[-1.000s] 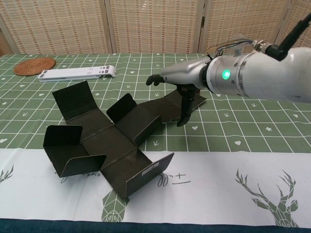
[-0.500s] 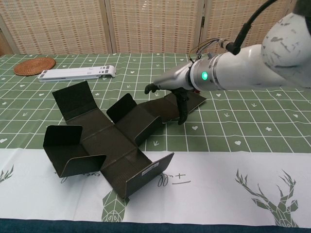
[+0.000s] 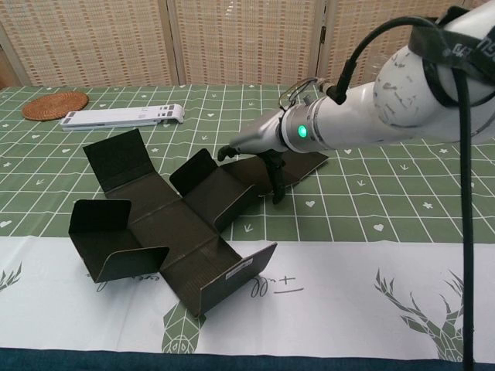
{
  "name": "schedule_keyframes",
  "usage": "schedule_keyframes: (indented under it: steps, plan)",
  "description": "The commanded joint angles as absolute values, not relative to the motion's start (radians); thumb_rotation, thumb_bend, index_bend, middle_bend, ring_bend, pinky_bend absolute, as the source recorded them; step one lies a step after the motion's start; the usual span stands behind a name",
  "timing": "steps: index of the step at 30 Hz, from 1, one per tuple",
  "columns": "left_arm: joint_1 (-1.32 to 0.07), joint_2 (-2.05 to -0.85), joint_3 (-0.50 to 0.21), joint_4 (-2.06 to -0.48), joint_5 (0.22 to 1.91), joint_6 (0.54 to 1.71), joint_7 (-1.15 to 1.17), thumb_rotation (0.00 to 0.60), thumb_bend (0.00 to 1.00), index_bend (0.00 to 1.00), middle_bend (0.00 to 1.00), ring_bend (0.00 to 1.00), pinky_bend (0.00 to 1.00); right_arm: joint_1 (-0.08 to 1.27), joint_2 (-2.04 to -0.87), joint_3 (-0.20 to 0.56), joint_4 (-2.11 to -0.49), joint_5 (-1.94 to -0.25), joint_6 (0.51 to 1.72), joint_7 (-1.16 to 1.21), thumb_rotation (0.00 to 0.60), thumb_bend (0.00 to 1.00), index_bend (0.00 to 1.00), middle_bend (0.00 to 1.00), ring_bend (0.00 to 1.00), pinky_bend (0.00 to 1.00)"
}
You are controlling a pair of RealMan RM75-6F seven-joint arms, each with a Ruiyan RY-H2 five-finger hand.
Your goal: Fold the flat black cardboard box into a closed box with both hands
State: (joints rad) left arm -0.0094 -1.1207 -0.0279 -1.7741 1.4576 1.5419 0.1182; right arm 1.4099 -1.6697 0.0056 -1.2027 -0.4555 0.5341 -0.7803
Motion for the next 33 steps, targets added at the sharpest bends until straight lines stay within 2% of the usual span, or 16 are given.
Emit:
schedule_keyframes:
  steps: [1, 7, 11, 15, 25, 33]
  plan:
    - [-0.009, -1.121, -0.028, -1.774, 1.456, 1.541, 0.117, 0.6, 0.14, 0.16, 0.1, 0.23, 0.52, 1.427, -1.681, -0.008, -1.177, -0.457, 0.511, -0.763, 0.6, 0.1, 0.0, 0.05, 0.72, 1.0]
    - [-0.006, -1.119, -0.029, -1.772, 1.456, 1.545, 0.115, 0.6, 0.14, 0.16, 0.1, 0.22, 0.52, 1.452, -1.699, -0.029, -1.138, -0.462, 0.487, -0.732, 0.6, 0.1, 0.0, 0.09, 0.72, 1.0]
    - [-0.004, -1.119, -0.029, -1.769, 1.455, 1.544, 0.113, 0.6, 0.14, 0.16, 0.1, 0.22, 0.52, 1.458, -1.708, -0.04, -1.124, -0.468, 0.494, -0.714, 0.6, 0.16, 0.0, 0.15, 0.72, 1.0]
    - [-0.005, -1.121, -0.029, -1.766, 1.456, 1.542, 0.111, 0.6, 0.14, 0.15, 0.1, 0.22, 0.52, 1.46, -1.713, -0.055, -1.119, -0.483, 0.512, -0.706, 0.6, 0.19, 0.07, 0.2, 0.72, 1.0]
    - [-0.075, -1.132, -0.066, -1.697, 1.47, 1.476, 0.1, 0.6, 0.14, 0.19, 0.1, 0.22, 0.52, 1.439, -1.678, -0.061, -1.231, -0.507, 0.644, -0.709, 0.6, 0.22, 0.26, 0.31, 0.74, 1.0]
    - [-0.181, -1.192, -0.102, -1.55, 1.495, 1.381, 0.071, 0.6, 0.14, 0.23, 0.11, 0.25, 0.52, 1.408, -1.638, -0.041, -1.355, -0.459, 0.783, -0.735, 0.6, 0.24, 0.28, 0.33, 0.74, 1.0]
